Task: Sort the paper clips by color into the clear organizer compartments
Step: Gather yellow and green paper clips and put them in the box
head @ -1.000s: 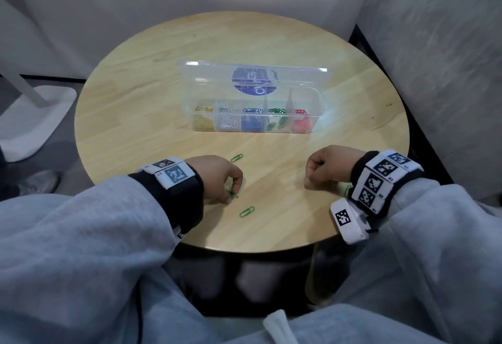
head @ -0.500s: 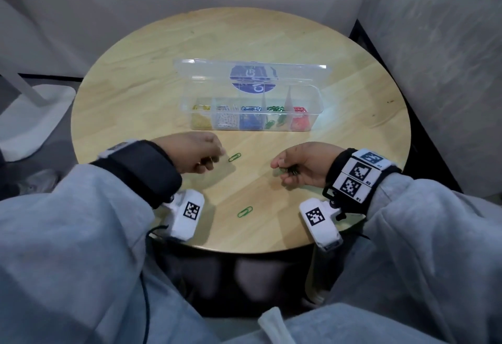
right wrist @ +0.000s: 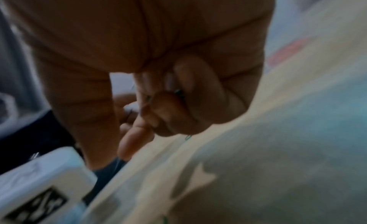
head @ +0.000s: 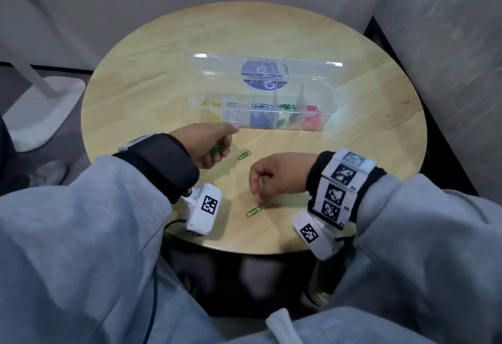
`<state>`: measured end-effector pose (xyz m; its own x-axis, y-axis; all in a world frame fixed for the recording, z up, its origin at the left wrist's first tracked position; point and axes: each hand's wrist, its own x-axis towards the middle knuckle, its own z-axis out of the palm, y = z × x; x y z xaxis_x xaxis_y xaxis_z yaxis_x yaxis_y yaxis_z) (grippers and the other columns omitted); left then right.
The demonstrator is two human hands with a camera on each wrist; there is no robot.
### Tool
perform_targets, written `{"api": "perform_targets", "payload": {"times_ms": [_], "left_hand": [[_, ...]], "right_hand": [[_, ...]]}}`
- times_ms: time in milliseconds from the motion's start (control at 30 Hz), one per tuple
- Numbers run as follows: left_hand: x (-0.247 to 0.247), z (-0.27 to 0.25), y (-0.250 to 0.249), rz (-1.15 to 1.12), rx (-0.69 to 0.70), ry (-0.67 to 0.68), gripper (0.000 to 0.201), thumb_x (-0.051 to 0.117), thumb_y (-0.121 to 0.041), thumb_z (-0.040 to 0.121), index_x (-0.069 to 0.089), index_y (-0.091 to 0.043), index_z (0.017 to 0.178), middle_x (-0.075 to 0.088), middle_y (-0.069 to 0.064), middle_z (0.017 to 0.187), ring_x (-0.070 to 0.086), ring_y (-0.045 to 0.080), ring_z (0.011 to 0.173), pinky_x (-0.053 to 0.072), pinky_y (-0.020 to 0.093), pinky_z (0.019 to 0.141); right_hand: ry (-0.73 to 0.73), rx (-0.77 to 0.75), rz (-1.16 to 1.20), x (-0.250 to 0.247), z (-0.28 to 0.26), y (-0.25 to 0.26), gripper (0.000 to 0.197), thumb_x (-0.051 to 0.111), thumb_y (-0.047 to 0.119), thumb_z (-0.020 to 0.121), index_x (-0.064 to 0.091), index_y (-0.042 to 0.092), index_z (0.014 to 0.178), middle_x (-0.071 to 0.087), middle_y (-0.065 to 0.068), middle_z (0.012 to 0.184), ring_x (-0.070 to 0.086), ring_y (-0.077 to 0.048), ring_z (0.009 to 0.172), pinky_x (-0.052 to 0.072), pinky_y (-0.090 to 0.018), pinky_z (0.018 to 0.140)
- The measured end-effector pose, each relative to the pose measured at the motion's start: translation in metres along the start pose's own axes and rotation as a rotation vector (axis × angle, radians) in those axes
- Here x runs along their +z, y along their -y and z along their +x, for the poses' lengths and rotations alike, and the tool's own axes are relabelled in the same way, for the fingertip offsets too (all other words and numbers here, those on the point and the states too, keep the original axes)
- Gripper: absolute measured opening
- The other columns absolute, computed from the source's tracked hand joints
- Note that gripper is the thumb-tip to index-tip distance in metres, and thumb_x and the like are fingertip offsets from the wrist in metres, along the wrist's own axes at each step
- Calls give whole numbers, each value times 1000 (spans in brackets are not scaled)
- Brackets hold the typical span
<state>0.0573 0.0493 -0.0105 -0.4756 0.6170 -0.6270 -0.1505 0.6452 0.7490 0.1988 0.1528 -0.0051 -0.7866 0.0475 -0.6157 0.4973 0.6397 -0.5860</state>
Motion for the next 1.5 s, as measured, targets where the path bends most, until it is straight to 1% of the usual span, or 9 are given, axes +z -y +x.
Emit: {"api": "perform_targets", "payload": {"times_ms": [200,333,433,567,800,1133,1233,1333,1500], "left_hand": [[8,6,-2,433,76,125,28,67,-29,84,47,-18,68,40,-1,58,30,15,51,23,22,49],[15,7,-10,700,159,-52,18,71,-31,79,56,-22,82,46,-12,63,42,6,56,31,23,53],[21,14,-9,859,189,-165,15,69,-31,80,57,-24,87,46,-12,69,49,13,71,35,24,64],[28,20,-7,944,187,-149,14,67,-29,80,55,-24,75,49,-11,68,51,16,76,33,24,59],[31,19,-11,945,116,-35,13,65,-22,80,58,-21,69,57,-5,69,51,14,68,38,22,58],[10,13,-18,811,185,-75,23,62,-21,81,53,-21,60,53,-11,61,46,5,58,36,20,54],[6,14,-18,753,199,-71,24,63,-22,81,52,-22,59,52,-12,59,46,5,58,35,21,54],[5,14,-21,685,223,-74,25,65,-23,81,50,-22,60,52,-11,60,47,9,60,35,22,56],[8,13,-29,470,245,-102,22,67,-24,81,52,-20,65,57,-2,67,51,13,61,41,23,59]], "right_hand": [[69,-99,-411,24,11,16,15,65,14,82,58,16,95,47,9,71,46,-12,69,31,-19,55],[122,-101,-536,24,16,16,9,60,13,84,52,17,83,51,3,79,46,-14,68,31,-21,53],[111,-61,-423,15,14,10,7,62,13,82,57,17,80,50,7,68,43,-7,58,35,-21,53],[-89,-30,-90,-24,2,-6,16,68,17,80,58,22,69,54,8,62,44,1,44,37,-17,53],[-539,73,742,-79,-9,-34,24,59,1,85,49,11,66,43,-3,61,36,-11,49,30,-20,43],[-809,267,241,-103,44,-13,26,59,14,86,47,19,63,57,-3,71,58,-20,68,47,-27,68],[-811,270,186,-100,48,-10,12,56,10,86,62,19,92,61,-1,91,56,-17,85,44,-23,72],[-749,260,182,-97,43,-12,40,51,8,88,53,21,126,59,-1,122,53,-15,90,43,-24,75],[-776,72,274,-91,4,-28,35,47,3,90,59,18,119,61,0,118,56,-11,103,44,-25,93]]}}
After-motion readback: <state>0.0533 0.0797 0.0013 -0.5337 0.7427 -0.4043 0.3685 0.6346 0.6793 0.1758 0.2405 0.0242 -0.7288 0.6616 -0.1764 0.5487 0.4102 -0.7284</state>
